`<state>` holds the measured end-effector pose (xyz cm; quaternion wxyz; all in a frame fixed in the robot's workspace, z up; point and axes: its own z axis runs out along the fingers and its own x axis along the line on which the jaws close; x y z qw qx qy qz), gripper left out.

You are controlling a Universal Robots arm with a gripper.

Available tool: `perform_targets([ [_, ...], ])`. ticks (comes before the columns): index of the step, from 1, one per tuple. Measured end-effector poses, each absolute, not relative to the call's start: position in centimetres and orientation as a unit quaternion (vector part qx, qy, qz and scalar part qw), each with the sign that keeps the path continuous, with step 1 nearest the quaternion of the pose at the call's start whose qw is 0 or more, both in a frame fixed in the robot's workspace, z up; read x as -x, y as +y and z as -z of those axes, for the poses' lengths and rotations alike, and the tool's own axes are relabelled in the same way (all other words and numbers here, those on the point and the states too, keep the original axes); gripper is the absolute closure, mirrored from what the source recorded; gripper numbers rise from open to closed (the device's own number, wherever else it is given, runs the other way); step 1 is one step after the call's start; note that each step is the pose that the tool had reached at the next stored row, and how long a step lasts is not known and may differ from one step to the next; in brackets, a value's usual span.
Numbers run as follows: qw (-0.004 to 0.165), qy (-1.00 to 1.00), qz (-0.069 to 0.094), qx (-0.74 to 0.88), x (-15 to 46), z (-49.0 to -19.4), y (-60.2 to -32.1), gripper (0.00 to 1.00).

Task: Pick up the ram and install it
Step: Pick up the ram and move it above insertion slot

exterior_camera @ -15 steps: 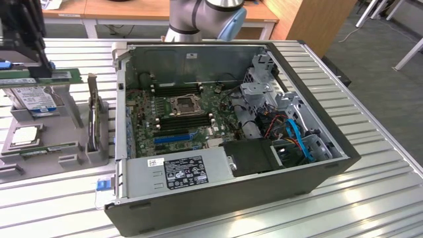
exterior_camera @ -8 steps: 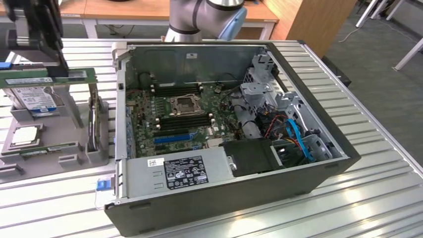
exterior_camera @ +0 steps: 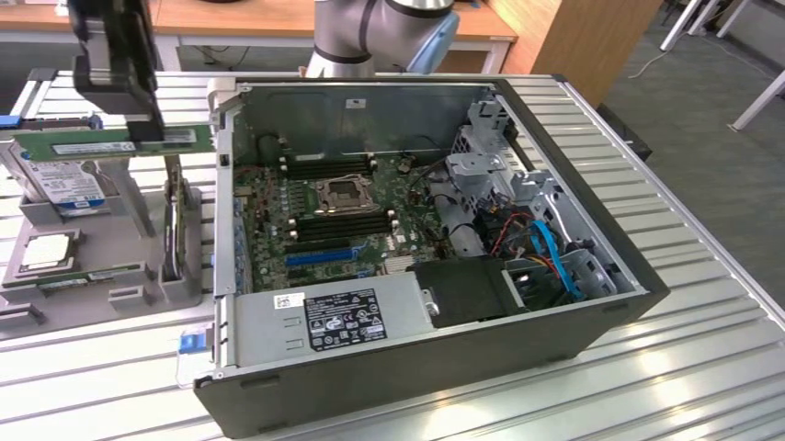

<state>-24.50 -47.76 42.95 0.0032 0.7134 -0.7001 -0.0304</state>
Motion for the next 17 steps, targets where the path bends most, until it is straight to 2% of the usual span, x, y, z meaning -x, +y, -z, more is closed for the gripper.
perform_targets([
  [17,0.004,-0.7,0.032,-0.713,18.9,-42.9,-47.8,0.88],
])
